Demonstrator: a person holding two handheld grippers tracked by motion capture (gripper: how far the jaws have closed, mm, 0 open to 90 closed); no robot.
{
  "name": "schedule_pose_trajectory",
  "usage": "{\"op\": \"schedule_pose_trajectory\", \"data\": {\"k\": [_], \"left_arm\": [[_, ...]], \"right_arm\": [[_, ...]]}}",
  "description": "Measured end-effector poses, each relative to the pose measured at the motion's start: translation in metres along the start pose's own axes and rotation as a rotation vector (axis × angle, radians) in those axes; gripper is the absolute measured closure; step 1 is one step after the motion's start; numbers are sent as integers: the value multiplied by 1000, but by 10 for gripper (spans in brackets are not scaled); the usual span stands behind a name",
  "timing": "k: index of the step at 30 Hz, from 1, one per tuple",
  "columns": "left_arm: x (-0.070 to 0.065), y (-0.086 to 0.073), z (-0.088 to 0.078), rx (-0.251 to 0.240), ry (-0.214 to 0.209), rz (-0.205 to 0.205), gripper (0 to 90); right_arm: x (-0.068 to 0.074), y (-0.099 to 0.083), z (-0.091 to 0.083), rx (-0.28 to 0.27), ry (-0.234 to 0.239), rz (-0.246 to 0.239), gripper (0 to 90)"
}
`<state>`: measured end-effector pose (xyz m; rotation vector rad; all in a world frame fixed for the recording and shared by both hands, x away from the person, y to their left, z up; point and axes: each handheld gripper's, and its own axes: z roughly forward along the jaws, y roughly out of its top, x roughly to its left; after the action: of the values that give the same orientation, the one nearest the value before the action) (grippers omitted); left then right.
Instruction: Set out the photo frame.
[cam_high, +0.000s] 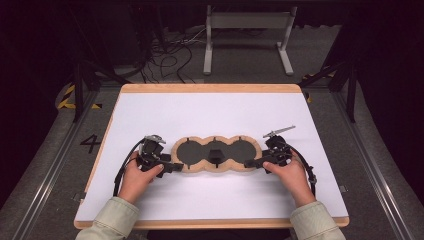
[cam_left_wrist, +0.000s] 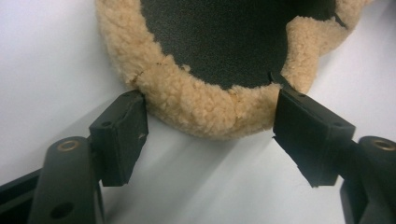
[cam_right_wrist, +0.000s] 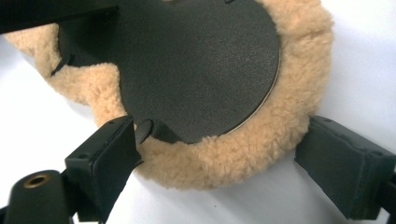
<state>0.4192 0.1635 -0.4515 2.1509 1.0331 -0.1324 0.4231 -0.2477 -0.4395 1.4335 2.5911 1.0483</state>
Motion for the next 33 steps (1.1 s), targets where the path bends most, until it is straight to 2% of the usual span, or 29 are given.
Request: {"op": "schedule_pose_trajectory", "data": {"k": [3,5,7,12,16,18,21,24,29,32,33], "left_arm": [[0,0,0,1,2,2,290],[0,1,-1,10,20,19,300],[-1,1,-1,12,19,16,302],[0,0,-1,10,18,19,326],[0,1,-1,12,20,23,328],[0,1,-2,14,22,21,333],[-2,1,-3,13,21,15,342],[-3,1,-4,15,36,23,357],[-6,2,-7,-11,68,48,405],[-10,2,-10,-24,93,61,438],[-10,3,-11,-28,99,65,438]], "right_arm": [[0,0,0,-3,4,7,126],[1,-1,1,-12,-11,14,124],[2,-2,1,-18,-13,20,127],[-1,-1,-1,-17,-13,42,177],[0,0,-1,-9,-21,37,189],[-1,0,-3,-17,-27,54,241],[-1,0,-4,-18,-37,58,253],[1,0,-5,-23,-48,55,276],[2,0,-11,-52,-64,49,318],[4,0,-16,-82,-92,47,407],[4,0,-16,-82,-92,47,407]]}}
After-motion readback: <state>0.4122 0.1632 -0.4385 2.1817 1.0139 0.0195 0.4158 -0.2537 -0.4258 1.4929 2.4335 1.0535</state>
